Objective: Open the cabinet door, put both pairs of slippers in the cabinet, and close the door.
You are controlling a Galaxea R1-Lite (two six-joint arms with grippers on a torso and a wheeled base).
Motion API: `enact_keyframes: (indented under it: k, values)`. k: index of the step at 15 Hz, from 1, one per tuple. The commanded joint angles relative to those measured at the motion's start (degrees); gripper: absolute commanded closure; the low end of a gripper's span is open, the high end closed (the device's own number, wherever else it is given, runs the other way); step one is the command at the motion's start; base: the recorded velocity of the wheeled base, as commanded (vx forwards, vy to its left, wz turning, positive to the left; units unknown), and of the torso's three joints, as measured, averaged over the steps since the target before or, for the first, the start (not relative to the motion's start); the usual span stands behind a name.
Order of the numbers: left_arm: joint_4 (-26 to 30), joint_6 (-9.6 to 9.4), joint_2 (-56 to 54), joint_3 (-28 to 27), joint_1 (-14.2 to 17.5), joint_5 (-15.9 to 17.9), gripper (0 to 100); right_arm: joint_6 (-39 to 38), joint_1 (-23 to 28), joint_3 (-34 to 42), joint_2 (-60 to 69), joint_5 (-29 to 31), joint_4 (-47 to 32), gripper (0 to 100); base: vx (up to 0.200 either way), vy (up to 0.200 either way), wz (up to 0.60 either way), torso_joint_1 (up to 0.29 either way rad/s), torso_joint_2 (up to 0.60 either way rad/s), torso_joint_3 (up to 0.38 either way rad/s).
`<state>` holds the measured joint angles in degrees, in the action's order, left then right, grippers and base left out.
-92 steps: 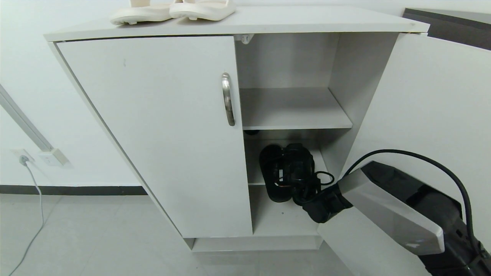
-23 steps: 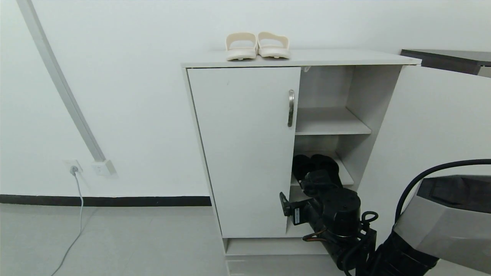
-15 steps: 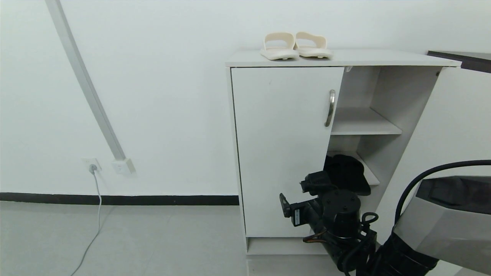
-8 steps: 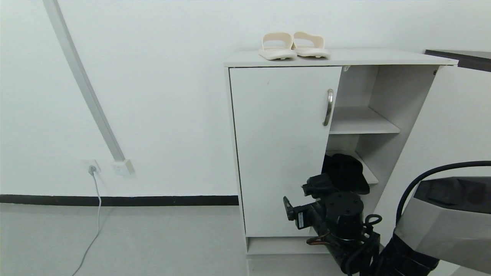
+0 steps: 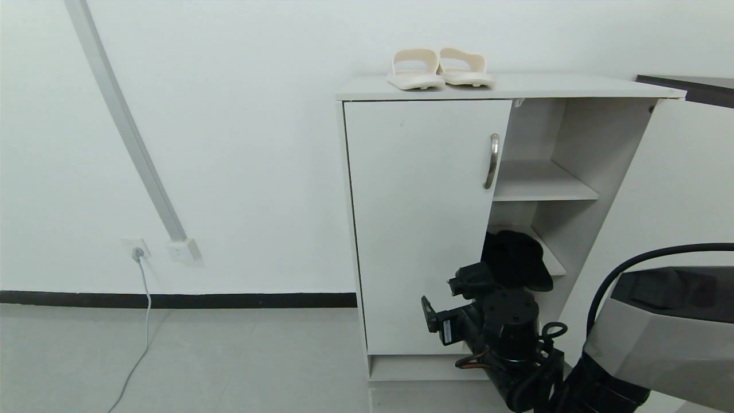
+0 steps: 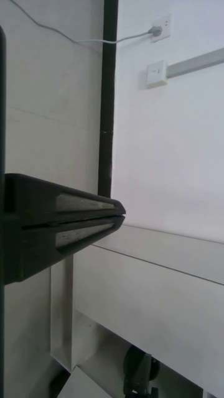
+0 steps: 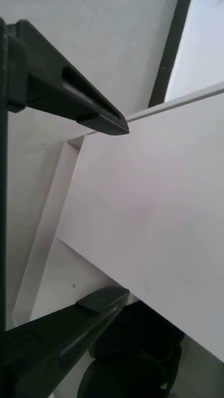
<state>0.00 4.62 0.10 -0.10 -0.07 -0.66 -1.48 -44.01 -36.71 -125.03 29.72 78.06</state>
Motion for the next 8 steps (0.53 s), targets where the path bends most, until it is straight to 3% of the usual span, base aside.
enact_keyframes:
  k: [1,4,6,8]
  values:
    - [0.0,0.04,-0.01,0.01,-0.01,-0.04,100,-0.02,0.06,-0.03,-0.13,-0.01,0.08,0,0.0,0.0,0.0,0.0,0.0,0.0]
    - [0.0,0.04,-0.01,0.01,-0.01,-0.04,100,-0.02,-0.03,0.06,-0.13,0.07,-0.01,0,0.0,0.0,0.0,0.001,-0.04,-0.05]
    - [0.0,0.04,0.08,0.01,-0.01,-0.04,100,-0.02,-0.03,0.14,-0.13,0.07,-0.01,0,0.0,0.0,0.0,0.014,-0.15,-0.29]
    - [0.0,0.04,-0.01,0.01,-0.01,-0.04,100,-0.02,-0.03,0.14,-0.13,0.07,-0.01,0,0.0,0.0,0.0,0.041,-0.49,-0.361]
